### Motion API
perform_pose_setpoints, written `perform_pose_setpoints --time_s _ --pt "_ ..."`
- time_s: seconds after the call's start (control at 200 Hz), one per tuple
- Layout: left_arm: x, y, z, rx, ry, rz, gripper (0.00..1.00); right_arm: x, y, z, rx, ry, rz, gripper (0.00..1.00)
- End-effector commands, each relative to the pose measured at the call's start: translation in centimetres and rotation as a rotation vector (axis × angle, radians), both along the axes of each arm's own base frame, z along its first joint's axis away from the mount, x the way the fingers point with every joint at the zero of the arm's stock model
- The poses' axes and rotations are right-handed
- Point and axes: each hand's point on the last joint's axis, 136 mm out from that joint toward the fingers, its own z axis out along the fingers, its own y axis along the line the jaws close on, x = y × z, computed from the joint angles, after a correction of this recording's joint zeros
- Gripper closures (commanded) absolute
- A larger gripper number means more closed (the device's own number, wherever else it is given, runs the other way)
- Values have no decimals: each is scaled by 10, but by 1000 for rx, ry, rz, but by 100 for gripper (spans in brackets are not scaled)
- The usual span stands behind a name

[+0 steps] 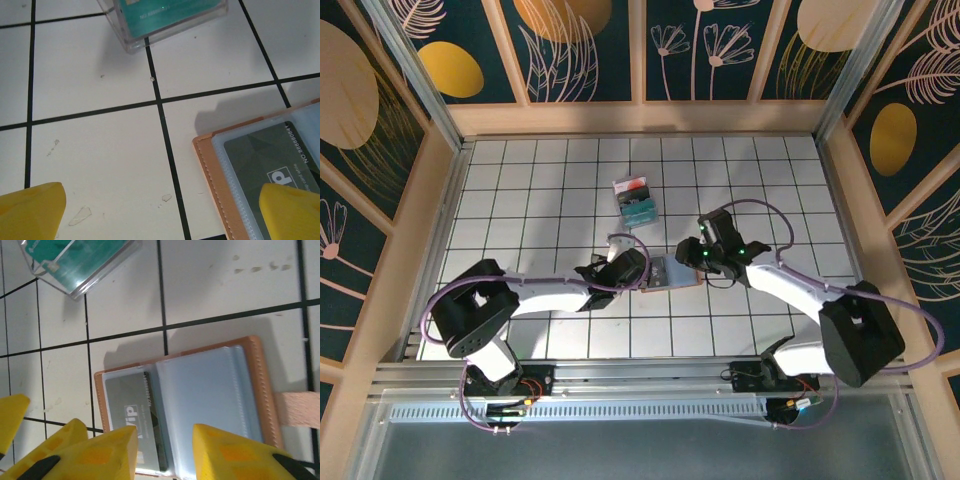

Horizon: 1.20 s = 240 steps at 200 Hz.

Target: Take the credit cards out of the card holder

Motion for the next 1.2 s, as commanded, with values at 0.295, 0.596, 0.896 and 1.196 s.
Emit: perform_pose_setpoints --time_s 0.295,0.596,0.896,1.196 --pt "0 9 -25 24 80 30 1 -14 29 -28 96 66 126 73" --pt "-3 20 -45 147 118 27 1 -29 35 -48 102 117 169 77" --pt "-4 23 -48 173 129 22 1 -31 40 -52 89 123 184 79" --pt "-6 23 -51 180 140 15 1 -32 38 -62 70 138 183 82"
